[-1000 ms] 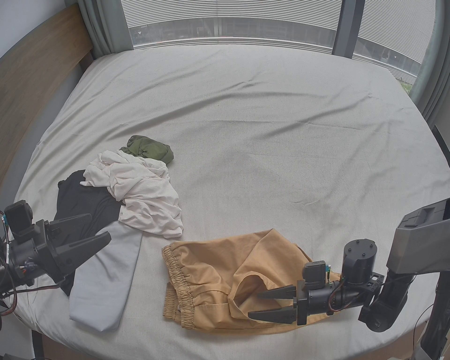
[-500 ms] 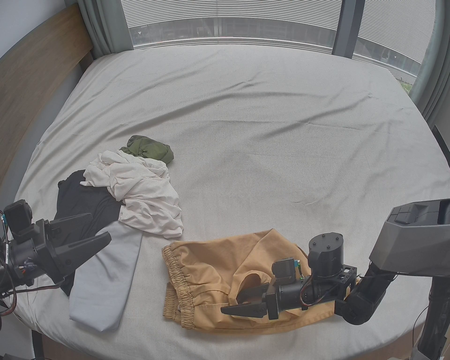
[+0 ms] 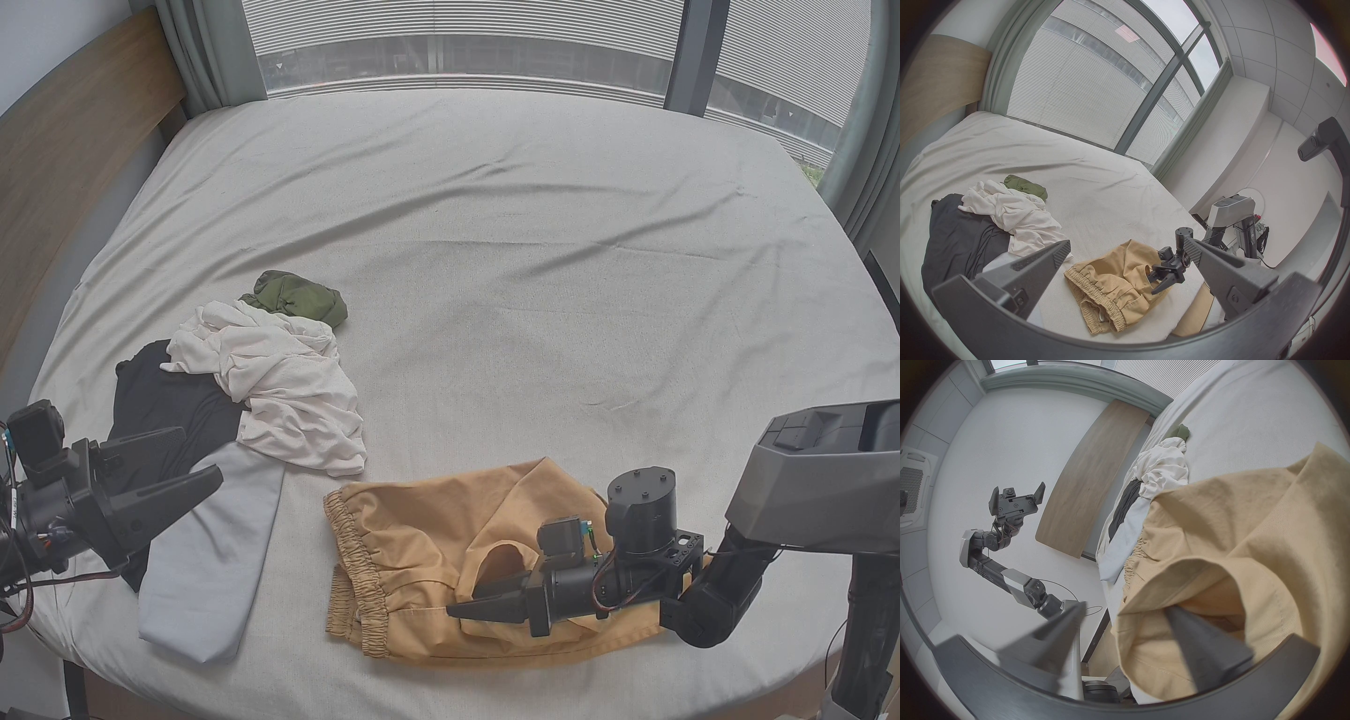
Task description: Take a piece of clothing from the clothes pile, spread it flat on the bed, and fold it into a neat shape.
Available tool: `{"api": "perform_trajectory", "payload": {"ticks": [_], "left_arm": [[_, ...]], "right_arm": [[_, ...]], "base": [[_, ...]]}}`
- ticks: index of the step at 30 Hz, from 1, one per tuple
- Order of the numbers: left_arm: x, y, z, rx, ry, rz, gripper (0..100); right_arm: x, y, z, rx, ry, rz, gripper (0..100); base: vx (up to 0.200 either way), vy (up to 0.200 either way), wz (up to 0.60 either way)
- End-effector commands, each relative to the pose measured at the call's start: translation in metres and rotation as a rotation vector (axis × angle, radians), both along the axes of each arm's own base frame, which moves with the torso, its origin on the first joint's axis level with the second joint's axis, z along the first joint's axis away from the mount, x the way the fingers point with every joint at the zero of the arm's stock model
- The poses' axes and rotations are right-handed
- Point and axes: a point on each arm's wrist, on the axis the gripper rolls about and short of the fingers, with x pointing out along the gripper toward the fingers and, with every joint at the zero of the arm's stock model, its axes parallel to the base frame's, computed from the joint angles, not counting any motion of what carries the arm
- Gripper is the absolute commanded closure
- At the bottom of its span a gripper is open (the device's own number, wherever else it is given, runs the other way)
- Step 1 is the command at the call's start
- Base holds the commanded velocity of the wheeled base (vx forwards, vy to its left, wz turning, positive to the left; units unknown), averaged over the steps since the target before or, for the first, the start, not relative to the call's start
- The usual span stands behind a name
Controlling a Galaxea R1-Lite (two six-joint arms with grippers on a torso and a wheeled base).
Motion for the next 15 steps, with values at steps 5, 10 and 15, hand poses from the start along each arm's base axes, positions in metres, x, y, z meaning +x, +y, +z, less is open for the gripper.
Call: {"api": "perform_trajectory", "payload": {"ticks": [5,10,15], "left_arm": [[0.000,0.000,0.001,-0.003,-0.002,-0.001,0],[0.000,0.000,0.000,-0.003,0.001,-0.001,0],[-0.001,-0.001,0.000,-0.002,0.003,-0.009,0]], "right_arm": [[0.001,-0.011,-0.004,-0.023,0.002,-0.037,100],[-0.004,-0.034,0.014,-0.027,-0.061,-0.096,100],[-0.013,-0.075,0.043,0.003,-0.113,-0.199,100]], "base": [[0.000,0.000,0.00],[0.000,0.000,0.00],[0.000,0.000,0.00]]}}
